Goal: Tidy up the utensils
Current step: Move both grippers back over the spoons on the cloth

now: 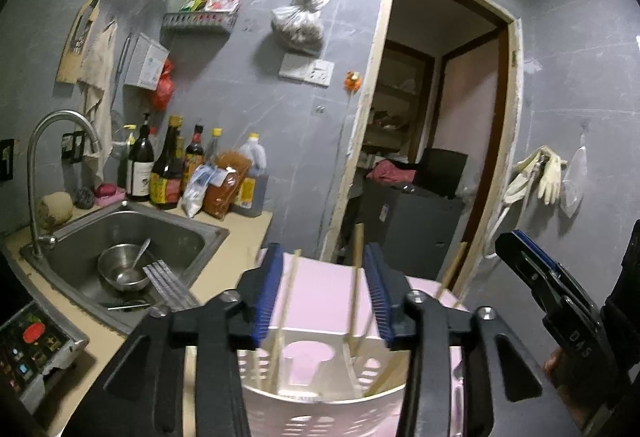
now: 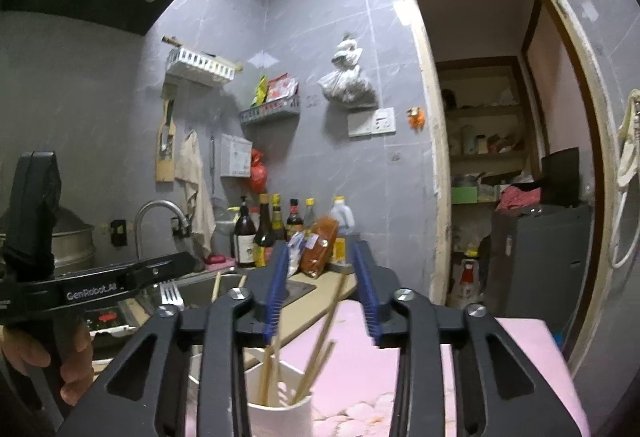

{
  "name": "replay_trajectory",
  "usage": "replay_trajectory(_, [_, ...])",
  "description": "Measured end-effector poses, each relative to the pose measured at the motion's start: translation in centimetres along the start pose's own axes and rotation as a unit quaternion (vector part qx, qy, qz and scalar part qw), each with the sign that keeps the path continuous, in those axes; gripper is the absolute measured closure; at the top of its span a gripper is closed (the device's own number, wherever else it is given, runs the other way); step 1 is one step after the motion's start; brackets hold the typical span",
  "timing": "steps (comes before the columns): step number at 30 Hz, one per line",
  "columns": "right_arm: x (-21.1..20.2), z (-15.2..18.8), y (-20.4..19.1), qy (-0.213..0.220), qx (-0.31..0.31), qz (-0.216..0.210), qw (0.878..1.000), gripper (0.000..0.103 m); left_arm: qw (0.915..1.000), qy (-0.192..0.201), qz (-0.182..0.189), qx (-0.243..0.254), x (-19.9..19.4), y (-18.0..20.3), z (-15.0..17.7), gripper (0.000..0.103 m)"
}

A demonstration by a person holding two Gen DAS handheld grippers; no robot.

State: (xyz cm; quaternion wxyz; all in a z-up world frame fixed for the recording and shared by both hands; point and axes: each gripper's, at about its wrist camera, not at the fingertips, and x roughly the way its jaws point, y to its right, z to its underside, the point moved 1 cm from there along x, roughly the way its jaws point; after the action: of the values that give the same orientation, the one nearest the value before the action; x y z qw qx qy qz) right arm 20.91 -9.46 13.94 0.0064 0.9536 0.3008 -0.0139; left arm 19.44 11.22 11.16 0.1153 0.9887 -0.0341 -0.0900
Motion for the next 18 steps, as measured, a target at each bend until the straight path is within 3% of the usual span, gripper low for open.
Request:
replay_trajectory(4, [-2.0, -0.7, 1.2, 0.006, -0.009, 0.021, 1.0, 0.05, 0.9999, 0.001, 0.014, 0.002, 0.1, 1.4, -0.1, 0.057])
replay_trajectory(5, [-2.5, -0.9, 1.5, 0.008, -0.011, 0.027, 1.0, 0.048, 0.9998, 0.002, 0.019, 0.002, 0.1, 1.8, -0.1, 0.052])
replay_trajectory(7, [-3.6, -1.0, 2.1, 0.012, -0.012, 0.041, 0.999, 0.032, 0.9997, 0.002, 0.026, 0.002, 0.1, 2.6, 0.2, 0.045])
replay_trajectory(15, [-7.2, -0.8, 4.8, 0.014, -0.009, 0.079, 0.997, 0.007, 0.9986, -0.007, 0.05, 0.012, 0.6, 5.9, 1.8, 0.01])
replay_trajectory(18, [-8.1, -0.4, 5.6, 0.011, -0.01, 0.09, 0.996, 0.0, 0.998, -0.01, 0.058, 0.02, 0.7, 7.0, 2.6, 0.006])
